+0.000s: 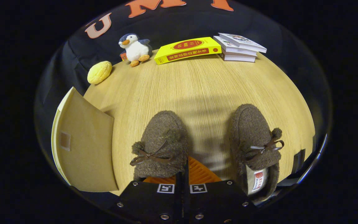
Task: Open the storage box then place both shoes into the box .Put the left shoe in first, then the right shoe, with the right side of both shoes facing outward in a uniform manner.
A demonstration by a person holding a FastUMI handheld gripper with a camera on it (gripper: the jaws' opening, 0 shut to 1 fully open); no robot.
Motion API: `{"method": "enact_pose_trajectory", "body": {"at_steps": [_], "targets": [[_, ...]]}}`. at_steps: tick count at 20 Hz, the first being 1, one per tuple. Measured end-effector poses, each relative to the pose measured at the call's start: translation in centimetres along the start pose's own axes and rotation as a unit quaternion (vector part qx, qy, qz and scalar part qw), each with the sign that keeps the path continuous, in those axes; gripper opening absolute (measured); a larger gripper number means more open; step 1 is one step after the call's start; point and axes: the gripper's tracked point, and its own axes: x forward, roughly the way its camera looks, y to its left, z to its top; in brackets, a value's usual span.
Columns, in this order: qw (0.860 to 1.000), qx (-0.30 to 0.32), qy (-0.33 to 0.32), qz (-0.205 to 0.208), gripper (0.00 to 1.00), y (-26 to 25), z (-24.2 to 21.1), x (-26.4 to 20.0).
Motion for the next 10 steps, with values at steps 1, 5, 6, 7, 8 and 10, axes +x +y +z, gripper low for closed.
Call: {"method": "enact_pose_trajectory", "body": {"at_steps": [1, 5, 6, 7, 8, 10], "targets": [[1.0, 0.002, -0.004, 0.008, 0.04, 0.8, 0.6, -1.1], [0.999, -0.011, -0.027, 0.033, 0.04, 4.2, 3.5, -6.0], [0.999, -0.014, -0.032, 0.04, 0.04, 5.2, 4.1, -7.1], [0.998, -0.019, -0.036, 0.045, 0.04, 6.3, 4.7, -8.3], [0.997, -0.025, -0.042, 0.051, 0.04, 7.4, 5.4, -9.3], [0.996, -0.034, -0.051, 0.066, 0.04, 10.0, 6.4, -10.9]]}}
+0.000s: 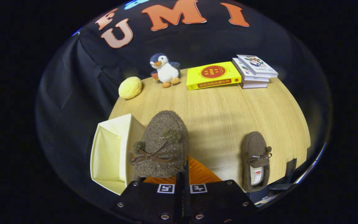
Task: Open the storage box then place both shoes into the box .Put the left shoe in first, then the right shoe, with the right side of both shoes facing outward in a uniform manner.
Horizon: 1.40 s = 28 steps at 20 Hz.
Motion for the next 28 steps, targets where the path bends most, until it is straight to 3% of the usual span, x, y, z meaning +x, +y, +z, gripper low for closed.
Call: {"method": "enact_pose_trajectory", "body": {"at_steps": [5, 11, 18, 28], "targets": [[0.999, -0.029, -0.005, 0.038, 0.04, 7.0, 1.7, -0.8], [0.995, -0.073, 0.022, 0.061, 0.04, 14.5, 0.4, 1.4], [0.991, -0.109, 0.075, 0.026, 0.04, 18.4, -3.7, 6.9], [0.98, -0.132, 0.146, -0.034, 0.03, 19.9, -8.2, 14.9]]}}
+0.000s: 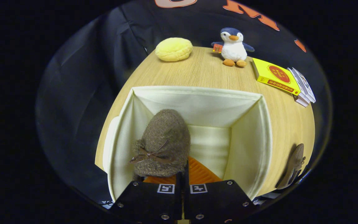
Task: Open the storage box then place both shoes into the box .Put the left shoe in first, then the right shoe, with the right side of both shoes facing outward in a uniform manner.
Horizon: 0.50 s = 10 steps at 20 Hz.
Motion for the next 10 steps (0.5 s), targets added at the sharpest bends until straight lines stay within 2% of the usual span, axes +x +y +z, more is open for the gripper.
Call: {"method": "enact_pose_trajectory", "body": {"at_steps": [3, 7, 9, 10], "targets": [[0.999, 0.003, 0.031, 0.035, 0.09, 1.4, -1.4, 0.6], [0.993, -0.025, 0.05, 0.101, 0.29, 2.7, -3.0, -1.3], [0.989, -0.02, 0.033, 0.142, 0.4, 2.9, -2.8, -3.5], [0.986, -0.019, 0.025, 0.164, 0.4, 2.8, -2.8, -4.7]]}}
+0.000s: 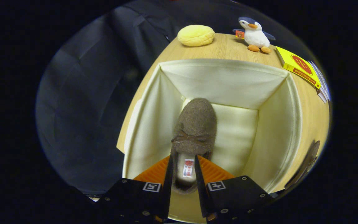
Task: Open the storage box then place both shoes into the box .Put the left shoe in first, then the right shoe, with the right side of both shoes facing outward in a uniform manner.
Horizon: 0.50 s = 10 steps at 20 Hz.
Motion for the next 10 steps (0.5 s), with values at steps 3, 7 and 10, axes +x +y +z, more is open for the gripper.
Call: {"method": "enact_pose_trajectory", "body": {"at_steps": [3, 7, 10], "targets": [[0.999, -0.009, -0.036, 0.036, 0.52, -0.7, 0.3, -4.6], [0.992, -0.027, -0.103, 0.063, 0.79, -3.5, 1.2, -10.7], [0.987, -0.026, -0.152, 0.048, 0.9, -7.8, 1.3, -14.6]]}}
